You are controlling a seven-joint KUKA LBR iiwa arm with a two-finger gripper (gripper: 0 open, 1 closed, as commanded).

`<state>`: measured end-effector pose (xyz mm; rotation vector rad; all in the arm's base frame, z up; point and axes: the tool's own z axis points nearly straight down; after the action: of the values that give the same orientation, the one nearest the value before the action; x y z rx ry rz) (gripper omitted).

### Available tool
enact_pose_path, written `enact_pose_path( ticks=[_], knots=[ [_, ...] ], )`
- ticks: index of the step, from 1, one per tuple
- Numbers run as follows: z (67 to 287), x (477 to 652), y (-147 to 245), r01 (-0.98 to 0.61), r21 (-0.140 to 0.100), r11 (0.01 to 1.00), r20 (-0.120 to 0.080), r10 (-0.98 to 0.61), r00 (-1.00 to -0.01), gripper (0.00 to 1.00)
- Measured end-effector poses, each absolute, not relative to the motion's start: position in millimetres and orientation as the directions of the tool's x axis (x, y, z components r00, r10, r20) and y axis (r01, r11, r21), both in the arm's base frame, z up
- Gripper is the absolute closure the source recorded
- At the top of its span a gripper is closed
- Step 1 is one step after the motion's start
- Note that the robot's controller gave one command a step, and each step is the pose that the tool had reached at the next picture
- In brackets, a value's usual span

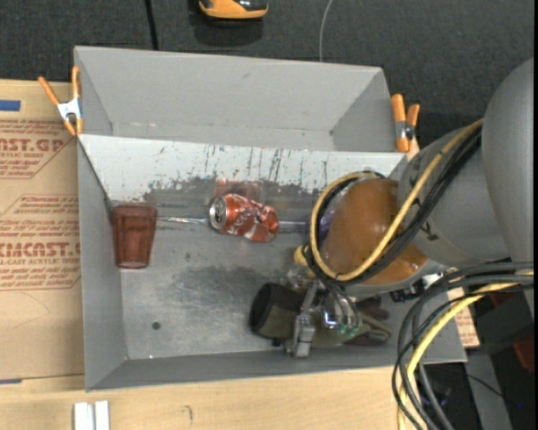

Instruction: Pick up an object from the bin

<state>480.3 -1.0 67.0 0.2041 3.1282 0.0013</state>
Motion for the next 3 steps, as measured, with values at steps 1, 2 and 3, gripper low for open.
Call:
enact_pose_path(
  ticks=[1,2,3],
  knots=[
    [70.3,481.0,2.9,0.204,0.001,0.979,-0.006,0.204,-0.979,0.00],
    [68.6,481.8,1.2,0.153,0.002,0.988,-0.011,0.153,-0.988,0.00],
    [69.6,480.6,3.6,0.203,0.002,0.979,-0.005,0.203,-0.979,1.00]
  ],
)
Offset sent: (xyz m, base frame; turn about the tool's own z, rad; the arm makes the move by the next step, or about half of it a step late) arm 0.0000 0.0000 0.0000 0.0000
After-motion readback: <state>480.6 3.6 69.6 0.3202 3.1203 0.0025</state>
